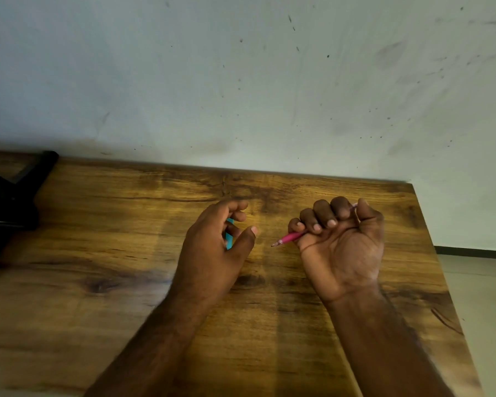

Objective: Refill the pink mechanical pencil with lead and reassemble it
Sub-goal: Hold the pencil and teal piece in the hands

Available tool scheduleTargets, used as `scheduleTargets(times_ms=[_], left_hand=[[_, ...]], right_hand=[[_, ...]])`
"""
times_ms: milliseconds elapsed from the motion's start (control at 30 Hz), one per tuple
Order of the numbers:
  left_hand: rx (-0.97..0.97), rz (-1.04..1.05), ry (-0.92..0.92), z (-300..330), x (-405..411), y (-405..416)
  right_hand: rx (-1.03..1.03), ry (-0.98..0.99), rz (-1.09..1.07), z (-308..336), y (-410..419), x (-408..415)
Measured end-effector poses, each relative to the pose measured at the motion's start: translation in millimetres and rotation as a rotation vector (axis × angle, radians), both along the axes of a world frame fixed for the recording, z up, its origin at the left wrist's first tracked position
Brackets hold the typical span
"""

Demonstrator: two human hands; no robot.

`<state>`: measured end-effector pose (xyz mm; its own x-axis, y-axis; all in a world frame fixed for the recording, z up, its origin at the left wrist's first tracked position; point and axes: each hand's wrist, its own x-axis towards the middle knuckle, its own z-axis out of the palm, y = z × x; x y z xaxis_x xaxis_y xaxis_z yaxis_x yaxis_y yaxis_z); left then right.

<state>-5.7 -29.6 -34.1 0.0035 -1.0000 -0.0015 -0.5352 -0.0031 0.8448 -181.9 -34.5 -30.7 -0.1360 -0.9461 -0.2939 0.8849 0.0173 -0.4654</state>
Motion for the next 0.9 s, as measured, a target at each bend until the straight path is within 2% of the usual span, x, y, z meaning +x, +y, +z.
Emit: scheduleTargets(times_ms=[500,700,900], left_hand=[[0.006,0.002,-0.018,0.5,-0.7,-0.4],[0.007,0.001,-0.010,0.0,-0.9,-0.3],[0.005,-0.004,-0.008,-1.5,-0.7,-0.3]], right_hand=[[0.009,0.016,0.056,-0.2,-1.5,1.8],[-0.053,0.029,0.042,-2.9,-2.1,1.3],[-0.010,0.024,0.036,1.4,-1.6,2.0]])
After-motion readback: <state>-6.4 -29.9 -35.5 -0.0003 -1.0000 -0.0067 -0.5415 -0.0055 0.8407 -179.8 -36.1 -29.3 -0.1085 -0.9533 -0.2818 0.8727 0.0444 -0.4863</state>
